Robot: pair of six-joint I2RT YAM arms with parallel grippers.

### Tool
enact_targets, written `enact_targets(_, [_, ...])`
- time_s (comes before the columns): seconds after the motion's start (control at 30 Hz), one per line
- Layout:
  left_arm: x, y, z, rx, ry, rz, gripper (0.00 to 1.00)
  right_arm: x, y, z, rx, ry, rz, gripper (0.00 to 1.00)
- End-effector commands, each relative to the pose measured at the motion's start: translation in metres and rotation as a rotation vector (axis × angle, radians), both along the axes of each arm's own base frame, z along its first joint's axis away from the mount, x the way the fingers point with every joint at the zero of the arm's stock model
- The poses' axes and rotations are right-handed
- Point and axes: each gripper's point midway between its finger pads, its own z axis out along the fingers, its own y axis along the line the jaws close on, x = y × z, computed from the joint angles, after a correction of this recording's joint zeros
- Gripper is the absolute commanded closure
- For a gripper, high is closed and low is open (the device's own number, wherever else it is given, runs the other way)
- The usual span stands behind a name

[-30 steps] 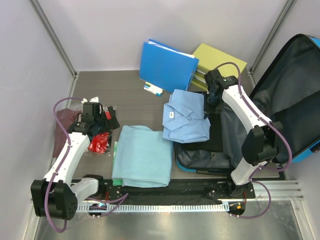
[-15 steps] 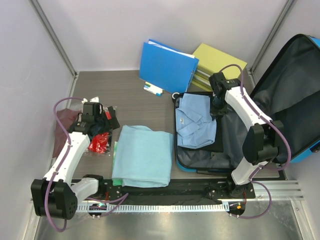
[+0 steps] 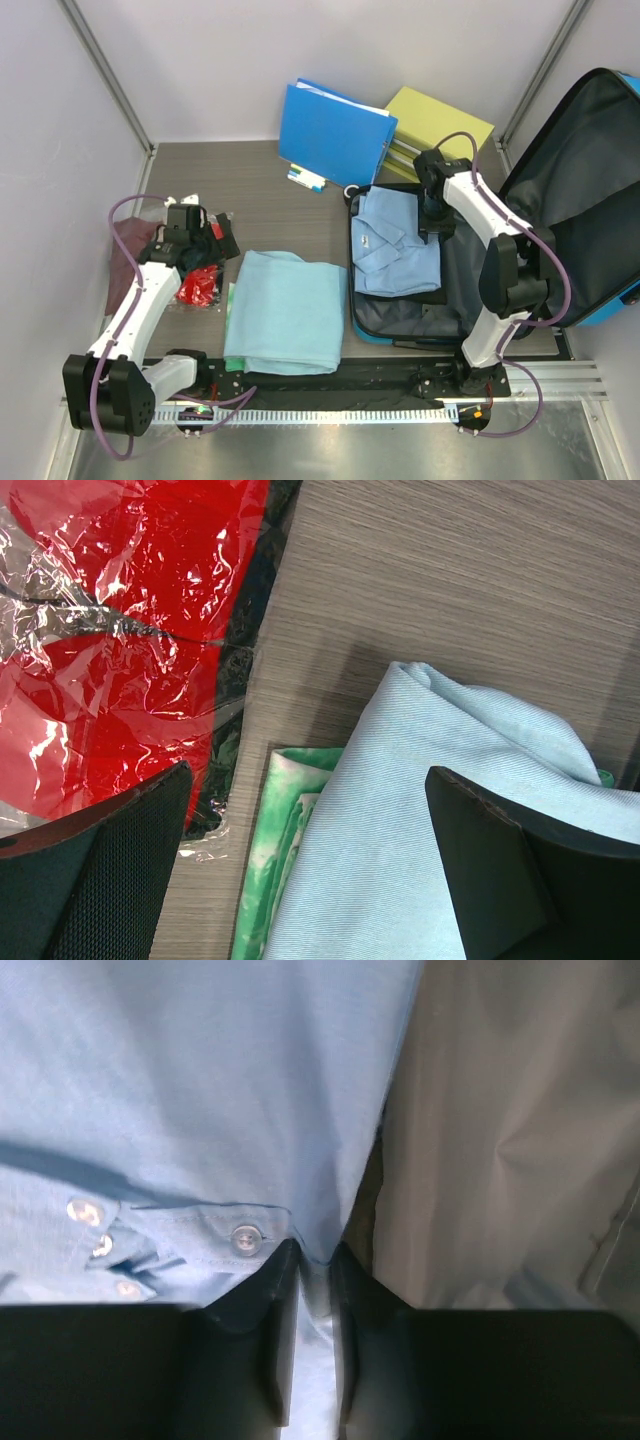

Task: Pack the luggage
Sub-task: Place the clothes in the luggage.

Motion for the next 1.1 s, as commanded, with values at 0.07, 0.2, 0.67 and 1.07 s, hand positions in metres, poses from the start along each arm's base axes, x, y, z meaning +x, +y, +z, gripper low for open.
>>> enact_targets(0.07, [0.016, -0.002, 0.017, 0.004, -0.06, -0.018, 0.0, 0.018, -0.027, 0.037, -0.151, -0.106, -0.07, 0.35])
enact_targets(0.2, [0.017, -0.002, 0.019, 0.003, -0.063, -0.017, 0.0, 0.025, -0.032, 0.08, -0.194, -0.195, -0.081, 0.29])
enact_targets(0.67, [-0.001, -0.002, 0.005, -0.003, -0.021, -0.014, 0.0, -0.031, 0.227, 0.1, 0.428, -0.218, 0.384, 0.3])
enact_targets(1.07, [-0.022, -0.001, -0.017, -0.04, 0.058, 0.059, 0.0, -0.139, 0.318, 0.035, 0.487, 0.017, 0.752, 0.3])
